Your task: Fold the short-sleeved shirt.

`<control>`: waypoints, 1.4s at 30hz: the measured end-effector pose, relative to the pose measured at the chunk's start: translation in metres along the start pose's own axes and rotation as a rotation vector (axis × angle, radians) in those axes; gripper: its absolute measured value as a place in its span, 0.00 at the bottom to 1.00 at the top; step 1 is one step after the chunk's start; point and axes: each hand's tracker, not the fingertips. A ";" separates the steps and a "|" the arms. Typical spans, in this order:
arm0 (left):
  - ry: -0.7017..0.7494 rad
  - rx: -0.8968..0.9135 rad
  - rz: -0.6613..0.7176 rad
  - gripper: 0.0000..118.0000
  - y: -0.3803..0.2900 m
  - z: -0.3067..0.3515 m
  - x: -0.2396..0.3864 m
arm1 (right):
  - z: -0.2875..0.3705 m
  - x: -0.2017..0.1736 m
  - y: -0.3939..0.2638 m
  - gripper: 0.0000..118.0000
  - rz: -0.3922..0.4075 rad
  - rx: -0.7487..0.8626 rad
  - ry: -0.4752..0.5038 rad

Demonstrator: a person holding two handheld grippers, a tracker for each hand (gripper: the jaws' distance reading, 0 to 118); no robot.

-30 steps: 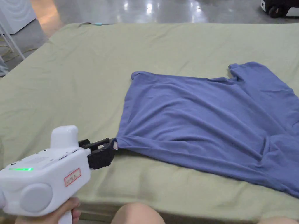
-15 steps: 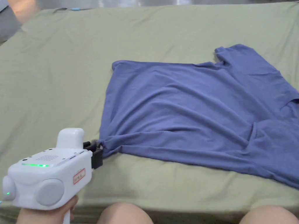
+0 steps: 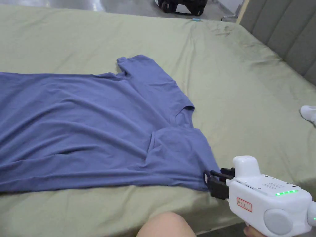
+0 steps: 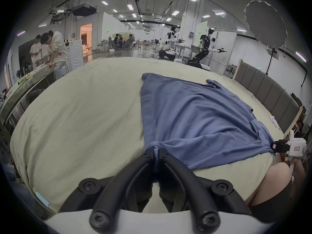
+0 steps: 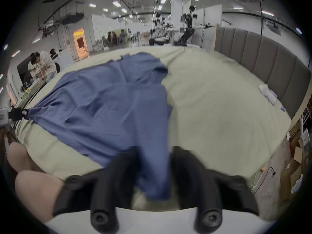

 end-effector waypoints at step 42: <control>0.100 0.110 -0.061 0.01 0.063 0.023 -0.030 | 0.032 -0.013 0.112 0.03 0.130 0.339 -0.127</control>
